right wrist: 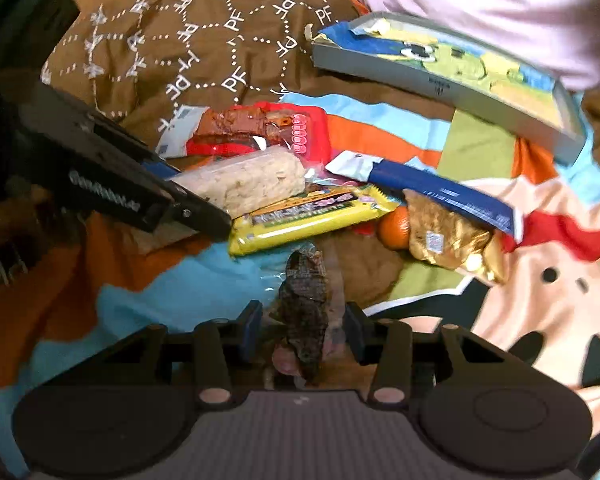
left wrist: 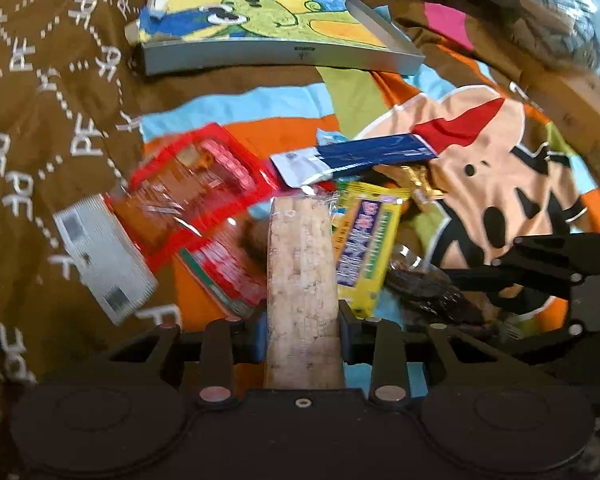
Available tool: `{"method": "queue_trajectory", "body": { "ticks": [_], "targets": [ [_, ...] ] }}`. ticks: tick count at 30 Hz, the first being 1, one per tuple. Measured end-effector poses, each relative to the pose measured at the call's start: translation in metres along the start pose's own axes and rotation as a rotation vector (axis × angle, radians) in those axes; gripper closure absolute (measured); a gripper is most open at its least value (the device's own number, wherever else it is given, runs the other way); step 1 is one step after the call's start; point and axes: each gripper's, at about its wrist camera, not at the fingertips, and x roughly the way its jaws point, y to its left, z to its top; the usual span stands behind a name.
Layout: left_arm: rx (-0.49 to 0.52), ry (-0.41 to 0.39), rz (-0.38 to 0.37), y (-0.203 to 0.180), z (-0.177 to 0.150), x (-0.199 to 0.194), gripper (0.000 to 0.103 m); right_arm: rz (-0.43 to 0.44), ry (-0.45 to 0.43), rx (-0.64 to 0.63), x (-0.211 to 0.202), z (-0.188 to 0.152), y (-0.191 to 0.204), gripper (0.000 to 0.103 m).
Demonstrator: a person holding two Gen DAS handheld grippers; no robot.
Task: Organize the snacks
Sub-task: 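Close the left gripper on the rice-cake bar while the right gripper grasps the jerky strip, then carry both snacks to the grey tray and release them inside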
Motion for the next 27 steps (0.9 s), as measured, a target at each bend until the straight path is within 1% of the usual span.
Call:
{"method": "queue_trajectory", "body": {
  "ticks": [3,8,10,12,15,17,22,25,27],
  "targets": [
    [-0.059,0.008,-0.049,0.001,-0.003,0.0,0.068,-0.066,-0.004,-0.044,-0.006,-0.003,0.002,0.055],
    [-0.195,0.019,-0.155,0.009,-0.007,0.0,0.068,-0.178,-0.015,-0.139,-0.011,-0.006,0.006,0.055],
    [-0.235,0.02,-0.189,0.011,-0.008,0.0,0.068,-0.22,-0.022,-0.178,-0.012,-0.008,0.007,0.055],
    [-0.255,0.012,-0.217,0.011,-0.008,-0.002,0.068,-0.253,-0.035,-0.204,-0.015,-0.009,0.007,0.055],
    [-0.248,-0.019,-0.241,0.006,-0.007,-0.006,0.068,-0.296,-0.06,-0.233,-0.02,-0.008,0.006,0.055],
    [-0.241,-0.055,-0.234,0.002,-0.006,-0.01,0.068,-0.32,-0.076,-0.25,-0.022,-0.007,0.006,0.055],
    [-0.209,-0.17,-0.178,-0.004,-0.006,-0.022,0.068,-0.362,-0.11,-0.293,-0.027,-0.003,0.003,0.055],
    [-0.222,-0.23,-0.147,-0.001,-0.001,-0.027,0.068,-0.39,-0.126,-0.353,-0.028,0.001,0.001,0.055],
    [-0.223,-0.262,-0.114,0.001,0.007,-0.03,0.068,-0.409,-0.142,-0.382,-0.028,0.006,-0.003,0.055]
  ]
}}
